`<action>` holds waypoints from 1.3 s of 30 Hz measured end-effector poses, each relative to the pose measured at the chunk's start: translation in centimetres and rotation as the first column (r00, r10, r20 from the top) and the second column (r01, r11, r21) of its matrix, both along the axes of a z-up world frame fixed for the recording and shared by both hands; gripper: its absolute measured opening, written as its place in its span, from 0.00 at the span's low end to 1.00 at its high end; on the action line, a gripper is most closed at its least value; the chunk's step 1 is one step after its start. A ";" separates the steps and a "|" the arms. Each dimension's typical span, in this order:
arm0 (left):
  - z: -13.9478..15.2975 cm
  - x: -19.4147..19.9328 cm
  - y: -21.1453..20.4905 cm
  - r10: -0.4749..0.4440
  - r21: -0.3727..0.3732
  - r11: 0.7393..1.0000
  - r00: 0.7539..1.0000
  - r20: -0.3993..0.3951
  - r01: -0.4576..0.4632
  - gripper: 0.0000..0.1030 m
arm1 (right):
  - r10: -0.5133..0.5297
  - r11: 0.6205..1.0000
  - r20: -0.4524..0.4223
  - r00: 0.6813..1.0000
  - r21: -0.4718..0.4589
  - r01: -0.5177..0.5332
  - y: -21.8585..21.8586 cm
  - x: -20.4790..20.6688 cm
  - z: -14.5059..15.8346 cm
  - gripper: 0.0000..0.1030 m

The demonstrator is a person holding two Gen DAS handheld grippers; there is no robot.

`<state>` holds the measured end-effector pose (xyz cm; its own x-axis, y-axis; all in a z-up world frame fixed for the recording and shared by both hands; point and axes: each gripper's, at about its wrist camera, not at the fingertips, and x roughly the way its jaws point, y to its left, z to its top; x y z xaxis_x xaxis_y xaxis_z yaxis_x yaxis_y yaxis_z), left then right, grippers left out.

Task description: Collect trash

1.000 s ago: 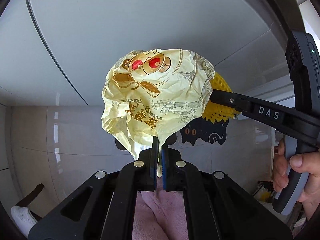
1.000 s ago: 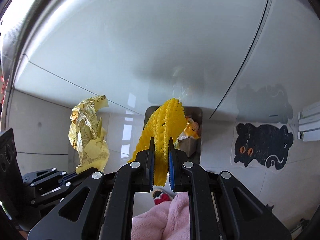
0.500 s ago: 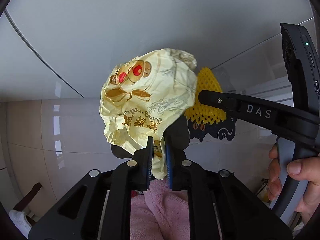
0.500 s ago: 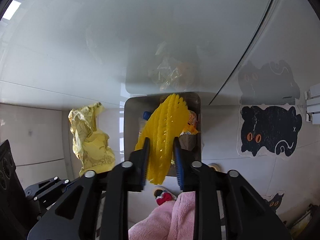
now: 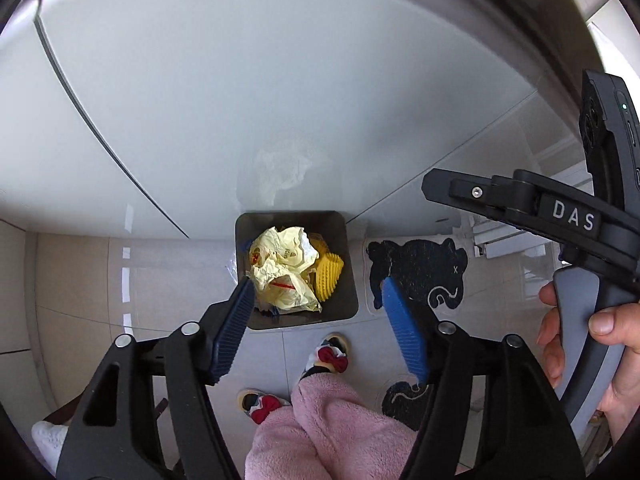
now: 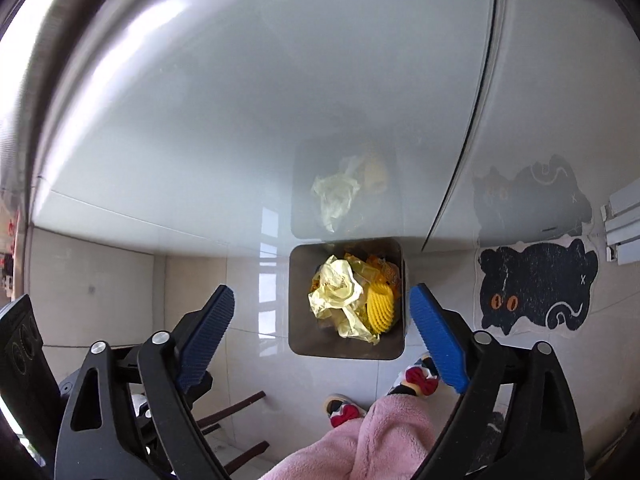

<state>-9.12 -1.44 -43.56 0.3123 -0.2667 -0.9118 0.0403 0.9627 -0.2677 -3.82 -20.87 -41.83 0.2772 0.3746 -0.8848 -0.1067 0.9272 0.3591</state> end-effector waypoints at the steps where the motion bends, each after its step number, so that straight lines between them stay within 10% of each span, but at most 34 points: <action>1: 1.5 -0.7 -0.1 0.005 0.002 1.000 1.000 0.025 -0.005 0.70 | 0.006 1.000 0.028 1.000 -0.005 -0.006 0.0 -0.5 1.8 0.94; 7: 10.8 -2.4 0.3 0.013 0.022 1.000 0.983 0.181 -0.017 0.92 | 0.039 0.998 0.104 0.994 -0.044 -0.034 0.1 -2.1 10.6 0.97; 17: 24.6 -3.7 1.2 0.033 0.006 0.999 0.927 0.375 -0.039 0.92 | 0.007 0.992 0.340 0.940 -0.122 0.037 -1.7 -5.5 22.8 0.97; 39: 37.1 -7.3 0.9 0.041 0.097 0.988 0.809 0.586 -0.121 0.92 | -0.050 0.977 0.556 0.830 -0.146 0.157 -4.3 -10.9 34.5 0.97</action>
